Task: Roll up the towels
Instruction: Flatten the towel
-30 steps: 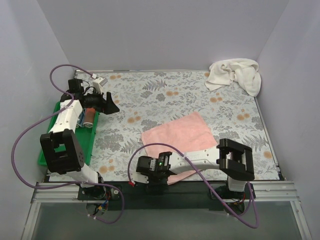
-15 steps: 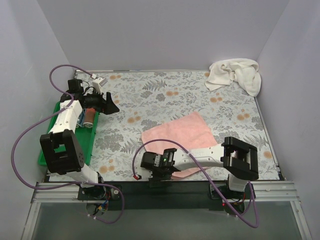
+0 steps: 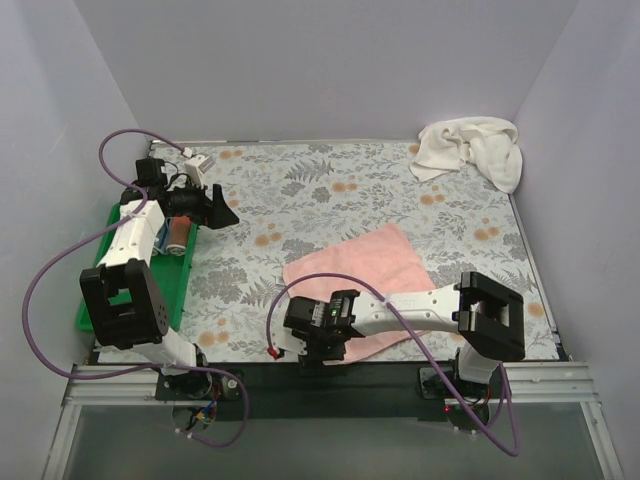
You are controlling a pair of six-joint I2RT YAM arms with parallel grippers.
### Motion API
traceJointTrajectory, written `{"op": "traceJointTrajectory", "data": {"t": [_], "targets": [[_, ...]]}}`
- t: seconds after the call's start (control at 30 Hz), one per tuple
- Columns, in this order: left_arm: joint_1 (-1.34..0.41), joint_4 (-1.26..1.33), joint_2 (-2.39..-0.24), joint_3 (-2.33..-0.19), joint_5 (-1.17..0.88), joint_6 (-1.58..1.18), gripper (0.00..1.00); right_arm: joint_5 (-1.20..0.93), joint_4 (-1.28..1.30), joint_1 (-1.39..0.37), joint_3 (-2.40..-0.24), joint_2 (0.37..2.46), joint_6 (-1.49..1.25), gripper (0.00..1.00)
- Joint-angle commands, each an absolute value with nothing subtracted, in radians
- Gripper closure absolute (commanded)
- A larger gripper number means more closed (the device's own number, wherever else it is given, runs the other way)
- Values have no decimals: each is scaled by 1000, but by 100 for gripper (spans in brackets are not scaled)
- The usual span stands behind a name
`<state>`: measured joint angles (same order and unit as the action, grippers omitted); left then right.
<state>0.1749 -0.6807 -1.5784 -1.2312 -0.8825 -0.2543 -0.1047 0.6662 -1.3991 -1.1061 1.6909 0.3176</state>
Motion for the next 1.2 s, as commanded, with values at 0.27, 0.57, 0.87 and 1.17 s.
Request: {"op": "traceJointTrajectory", "data": {"t": [0.27,0.57,0.87,1.17], "targets": [[181,-670,-1543,-1216,-913,-245,30,-164,704,-1348,-1144,1690,316,56],[181,-670,-1543,-1218,-914,-245,30,-235,727,-1348,-1141,1672,330,42],[181,-664,-1548,-1221,-920,-255,30,-170,712,-1348,-1092,1687,338,56],[181,-664,-1546,-1224,-923,-256,30,-100,709,-1345,-1107,1698,324,76]]}}
